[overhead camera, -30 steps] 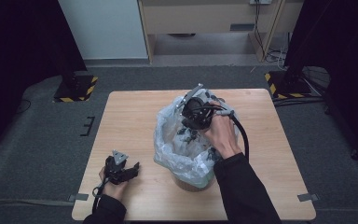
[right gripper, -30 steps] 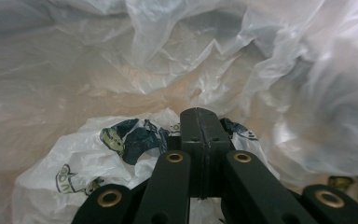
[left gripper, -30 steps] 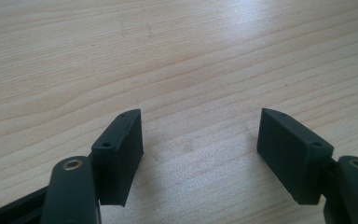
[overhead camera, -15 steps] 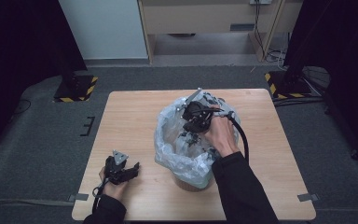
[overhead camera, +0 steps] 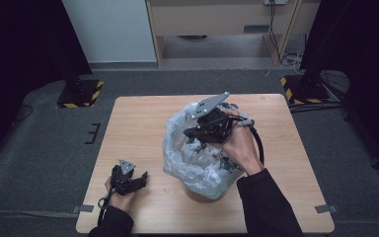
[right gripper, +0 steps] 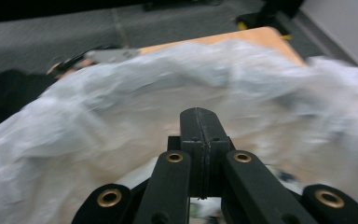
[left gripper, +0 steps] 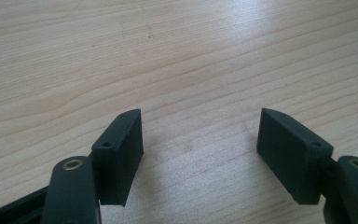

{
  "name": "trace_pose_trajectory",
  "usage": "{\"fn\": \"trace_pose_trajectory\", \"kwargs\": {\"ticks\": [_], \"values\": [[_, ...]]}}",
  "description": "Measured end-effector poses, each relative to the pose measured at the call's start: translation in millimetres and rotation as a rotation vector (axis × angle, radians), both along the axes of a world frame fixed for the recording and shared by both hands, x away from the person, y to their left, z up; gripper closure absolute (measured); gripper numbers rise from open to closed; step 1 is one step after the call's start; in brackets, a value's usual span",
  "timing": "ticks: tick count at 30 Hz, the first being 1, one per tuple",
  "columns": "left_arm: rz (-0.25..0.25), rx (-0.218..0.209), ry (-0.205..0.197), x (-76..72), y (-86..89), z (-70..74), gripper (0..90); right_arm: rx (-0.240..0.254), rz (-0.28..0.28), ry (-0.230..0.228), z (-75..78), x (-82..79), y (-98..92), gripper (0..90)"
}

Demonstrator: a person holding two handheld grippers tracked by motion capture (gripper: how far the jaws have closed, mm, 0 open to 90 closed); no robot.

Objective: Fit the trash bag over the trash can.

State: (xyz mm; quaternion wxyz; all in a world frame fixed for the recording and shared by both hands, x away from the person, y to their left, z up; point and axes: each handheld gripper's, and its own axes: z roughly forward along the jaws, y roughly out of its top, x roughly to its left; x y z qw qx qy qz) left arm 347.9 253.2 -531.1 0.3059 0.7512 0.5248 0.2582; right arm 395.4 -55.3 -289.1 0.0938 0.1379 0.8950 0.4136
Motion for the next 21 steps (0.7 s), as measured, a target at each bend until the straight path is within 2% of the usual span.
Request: {"fn": "trace_pose_trajectory", "kwargs": {"ticks": [4,6,8,11,12,13,14,17,21], "values": [[0.0,0.002,-0.001,-0.1,-0.2,0.0,30.8,-0.026,0.083,0.024,-12.6,-5.7,10.2,90.0],[0.0,0.0,0.0,0.0,0.0,0.0,30.7,-0.04,0.107,0.044,-18.9,-5.2,15.0,90.0],[-0.001,-0.001,0.0,0.0,0.1,-0.1,30.7,-0.09,0.125,0.074,-28.3,-4.0,20.9,90.0],[-0.002,-0.001,0.0,0.1,0.2,-0.1,30.7,-0.196,0.131,0.082,-38.5,-3.6,27.2,90.0],[-0.002,-0.001,0.0,0.1,0.2,0.0,30.7,-0.22,0.135,0.09,-40.0,-4.1,28.1,90.0],[-0.002,0.0,-0.001,0.1,0.1,-0.1,30.7,-0.223,0.14,0.086,-40.2,-4.4,28.1,90.0],[-0.002,0.0,0.0,0.0,0.1,0.0,30.7,-0.205,0.14,0.075,-38.4,-5.0,27.0,90.0],[-0.002,0.0,0.0,0.0,0.1,0.0,30.7,-0.097,0.119,0.033,-24.7,-7.2,19.1,90.0],[-0.002,-0.001,0.0,0.1,0.2,-0.1,30.7,-0.008,0.088,-0.026,-3.7,-11.8,6.3,90.0]]}}
